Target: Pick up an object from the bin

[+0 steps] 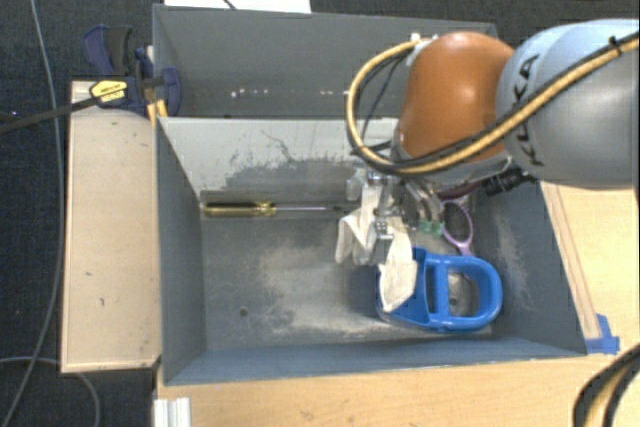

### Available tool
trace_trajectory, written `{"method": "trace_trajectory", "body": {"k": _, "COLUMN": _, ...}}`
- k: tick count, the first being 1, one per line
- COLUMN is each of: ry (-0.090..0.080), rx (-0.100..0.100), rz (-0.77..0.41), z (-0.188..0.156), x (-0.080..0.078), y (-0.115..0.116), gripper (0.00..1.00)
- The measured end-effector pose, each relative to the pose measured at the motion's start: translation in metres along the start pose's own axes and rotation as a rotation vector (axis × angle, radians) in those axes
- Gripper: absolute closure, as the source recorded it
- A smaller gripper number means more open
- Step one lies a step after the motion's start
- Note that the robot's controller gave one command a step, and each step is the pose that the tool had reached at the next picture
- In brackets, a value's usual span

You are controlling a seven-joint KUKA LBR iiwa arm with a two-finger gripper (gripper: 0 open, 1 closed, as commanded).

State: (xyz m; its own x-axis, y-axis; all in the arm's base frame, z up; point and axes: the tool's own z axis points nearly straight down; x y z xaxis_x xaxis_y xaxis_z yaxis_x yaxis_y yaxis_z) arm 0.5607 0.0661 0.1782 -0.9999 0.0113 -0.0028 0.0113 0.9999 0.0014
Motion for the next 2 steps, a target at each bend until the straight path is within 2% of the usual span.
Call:
{"method": "trace_trajectory", "body": {"k": 1, "ry": 0.0, "rx": 0.0, "rz": 0.0, "z": 0.0, "x": 0.0, "y": 0.0, "gripper": 0.0}}
{"method": "trace_trajectory", "body": {"k": 2, "ry": 0.001, "rx": 0.0, "rz": -0.001, "z": 0.041, "x": 0.052, "y": -0.03, "gripper": 0.0}}
